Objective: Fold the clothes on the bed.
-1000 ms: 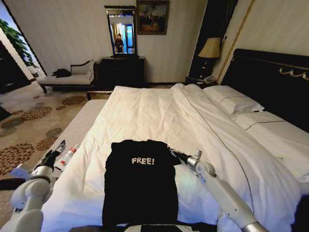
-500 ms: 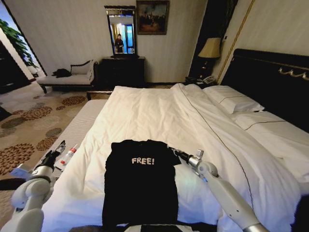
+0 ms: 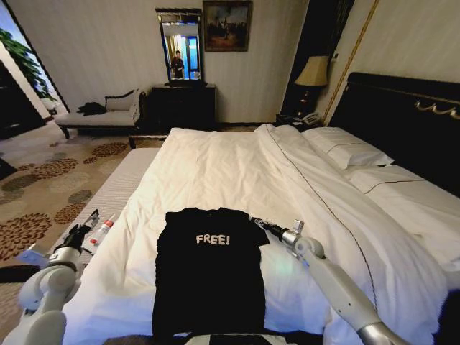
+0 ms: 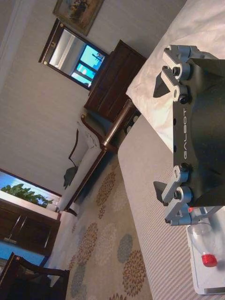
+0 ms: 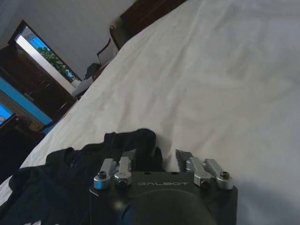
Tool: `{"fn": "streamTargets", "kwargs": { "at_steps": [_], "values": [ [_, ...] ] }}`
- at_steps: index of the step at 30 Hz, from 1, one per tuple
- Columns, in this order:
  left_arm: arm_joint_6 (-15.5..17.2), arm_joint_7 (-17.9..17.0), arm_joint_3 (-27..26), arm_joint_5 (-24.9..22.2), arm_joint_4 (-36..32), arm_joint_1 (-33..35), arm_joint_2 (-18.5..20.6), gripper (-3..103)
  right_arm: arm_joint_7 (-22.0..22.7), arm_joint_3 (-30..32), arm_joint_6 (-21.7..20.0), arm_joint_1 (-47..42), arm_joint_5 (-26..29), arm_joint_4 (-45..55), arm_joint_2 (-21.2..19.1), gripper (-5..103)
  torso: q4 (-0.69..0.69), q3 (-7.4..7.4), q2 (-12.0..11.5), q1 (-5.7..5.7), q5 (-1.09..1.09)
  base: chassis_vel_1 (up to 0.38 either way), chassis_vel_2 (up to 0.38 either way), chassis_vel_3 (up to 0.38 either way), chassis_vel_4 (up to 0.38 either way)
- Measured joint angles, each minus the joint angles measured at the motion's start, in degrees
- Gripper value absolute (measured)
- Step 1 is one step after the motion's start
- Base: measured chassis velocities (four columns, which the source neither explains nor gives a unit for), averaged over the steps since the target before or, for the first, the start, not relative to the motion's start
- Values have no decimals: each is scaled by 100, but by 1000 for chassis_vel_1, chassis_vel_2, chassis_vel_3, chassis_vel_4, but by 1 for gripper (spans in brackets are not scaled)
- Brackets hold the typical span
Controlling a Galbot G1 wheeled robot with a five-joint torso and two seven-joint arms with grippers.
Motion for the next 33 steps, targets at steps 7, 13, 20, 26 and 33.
{"fn": "streamTargets", "kwargs": {
  "at_steps": [7, 13, 20, 26, 33],
  "values": [
    [0, 0, 7, 4, -9, 8, -9, 100, -589, 73, -153, -116, -91, 17, -12, 75, -1, 0, 0, 0, -1, 0, 0, 0, 0],
    [0, -2, 5, 6, -18, 13, -6, 100, -1039, 81, -40, -122, -212, 4, -1, 96, 0, 0, 0, 0, -1, 0, 0, 0, 0],
    [0, -4, -14, 6, -19, 20, -3, 100, -1390, 80, 64, -105, -298, -35, 3, 90, 0, 0, 0, 0, -1, 0, 0, 0, 0],
    [-2, -6, -11, 29, -21, 27, -30, 100, -1668, 80, 186, -93, -464, -101, -9, 69, 0, 0, 0, 0, -1, 0, 0, 0, 0],
    [-7, -6, 2, 50, -22, 30, -54, 100, -1823, 86, 306, -87, -762, -178, -27, 47, 0, 0, 0, 0, -1, 0, 0, 0, 0]
  ]
}}
